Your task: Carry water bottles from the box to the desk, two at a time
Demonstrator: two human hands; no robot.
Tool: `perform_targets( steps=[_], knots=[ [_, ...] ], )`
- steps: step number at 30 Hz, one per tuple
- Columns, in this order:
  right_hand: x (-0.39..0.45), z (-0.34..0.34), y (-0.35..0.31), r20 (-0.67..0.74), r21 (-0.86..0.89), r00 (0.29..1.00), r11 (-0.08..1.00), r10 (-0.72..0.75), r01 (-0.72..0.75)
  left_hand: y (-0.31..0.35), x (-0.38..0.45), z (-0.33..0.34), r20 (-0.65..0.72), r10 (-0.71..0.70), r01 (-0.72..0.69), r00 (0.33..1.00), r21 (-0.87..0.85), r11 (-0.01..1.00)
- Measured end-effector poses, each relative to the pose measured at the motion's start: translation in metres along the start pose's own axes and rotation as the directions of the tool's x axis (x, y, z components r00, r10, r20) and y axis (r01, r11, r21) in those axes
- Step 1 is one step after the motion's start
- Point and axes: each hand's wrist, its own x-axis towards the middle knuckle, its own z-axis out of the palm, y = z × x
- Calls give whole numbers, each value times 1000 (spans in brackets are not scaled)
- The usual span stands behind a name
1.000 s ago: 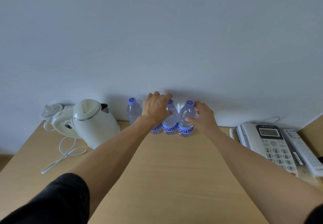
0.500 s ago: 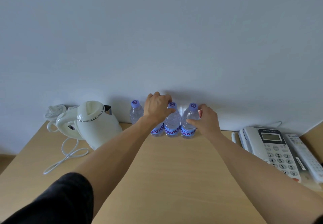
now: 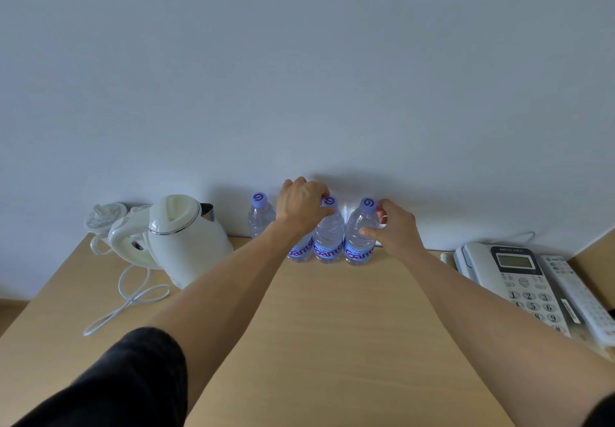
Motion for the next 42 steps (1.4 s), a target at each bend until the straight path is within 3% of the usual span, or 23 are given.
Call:
perform_targets(
  steps=[9,14,20,26,32,38,42],
  knots=[
    [0,-10,-9,62,-108,997,994,41,-34,3,-1,-7,15,27,-27,1000,10,1000],
    [-3,-29,-23,65,-155,997,988,32,-22,19,2,-24,-129,153,-155,980,-7,988],
    [-16,-63,-39,-30,-180,994,978,102,-106,59,10,-34,-129,298,-299,946,17,954],
    [-48,-103,-27,-200,-278,967,938,157,-210,120,4,-30,-74,424,-424,903,18,905],
    [-103,-154,6,-276,-329,935,892,222,-309,197,-19,-24,49,526,-527,849,26,849],
    [-205,-225,56,-347,-323,888,850,302,-416,306,-81,-9,140,635,-643,759,13,766],
    [-294,-281,96,-429,-293,811,789,396,-540,395,-147,0,168,697,-703,697,-32,710]
  ],
)
